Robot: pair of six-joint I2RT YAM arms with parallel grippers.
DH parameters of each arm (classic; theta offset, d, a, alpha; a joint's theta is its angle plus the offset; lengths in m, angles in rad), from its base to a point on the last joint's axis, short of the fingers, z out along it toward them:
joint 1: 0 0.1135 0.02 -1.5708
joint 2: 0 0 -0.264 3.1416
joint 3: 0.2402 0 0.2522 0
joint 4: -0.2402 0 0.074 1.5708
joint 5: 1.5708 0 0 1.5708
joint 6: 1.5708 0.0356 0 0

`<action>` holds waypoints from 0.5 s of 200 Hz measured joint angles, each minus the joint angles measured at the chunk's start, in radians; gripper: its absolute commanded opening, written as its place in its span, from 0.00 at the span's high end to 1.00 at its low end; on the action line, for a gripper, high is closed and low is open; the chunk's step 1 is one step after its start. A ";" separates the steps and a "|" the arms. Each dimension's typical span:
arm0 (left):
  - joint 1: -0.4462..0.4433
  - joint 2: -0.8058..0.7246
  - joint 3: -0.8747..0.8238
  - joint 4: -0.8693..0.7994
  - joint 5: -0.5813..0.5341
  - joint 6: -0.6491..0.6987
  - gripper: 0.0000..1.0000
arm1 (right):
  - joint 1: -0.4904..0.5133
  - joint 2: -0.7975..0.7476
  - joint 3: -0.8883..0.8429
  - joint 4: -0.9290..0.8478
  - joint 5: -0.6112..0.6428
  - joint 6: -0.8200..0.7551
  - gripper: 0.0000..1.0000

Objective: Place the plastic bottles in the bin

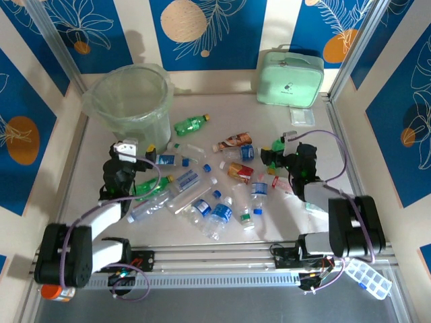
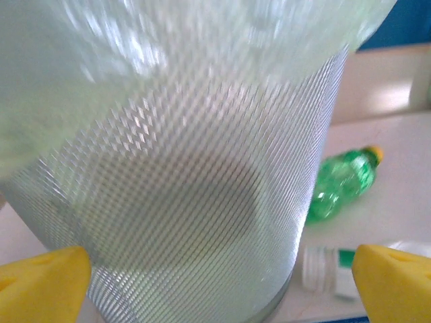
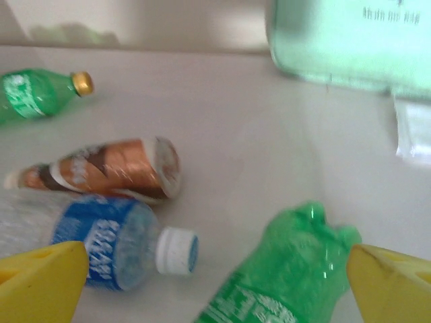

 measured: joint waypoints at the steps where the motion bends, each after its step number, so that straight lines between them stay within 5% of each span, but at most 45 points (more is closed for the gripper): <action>1: -0.003 -0.009 -0.002 -0.003 -0.003 0.000 0.01 | 0.002 -0.004 0.001 -0.003 0.003 -0.002 0.01; 31: -0.076 -0.230 -0.032 -0.075 -0.006 -0.063 0.01 | 0.151 -0.264 0.005 -0.106 0.053 -0.052 0.01; 61: -0.180 -0.608 -0.048 -0.279 -0.003 -0.264 0.01 | 0.443 -0.543 0.046 -0.200 0.127 -0.039 0.01; 79: -0.247 -0.779 0.008 -0.473 0.000 -0.378 0.01 | 0.637 -0.591 0.153 -0.298 0.242 0.023 0.01; 100: -0.289 -0.790 0.176 -0.770 0.034 -0.492 0.01 | 0.811 -0.558 0.353 -0.508 0.367 0.153 0.01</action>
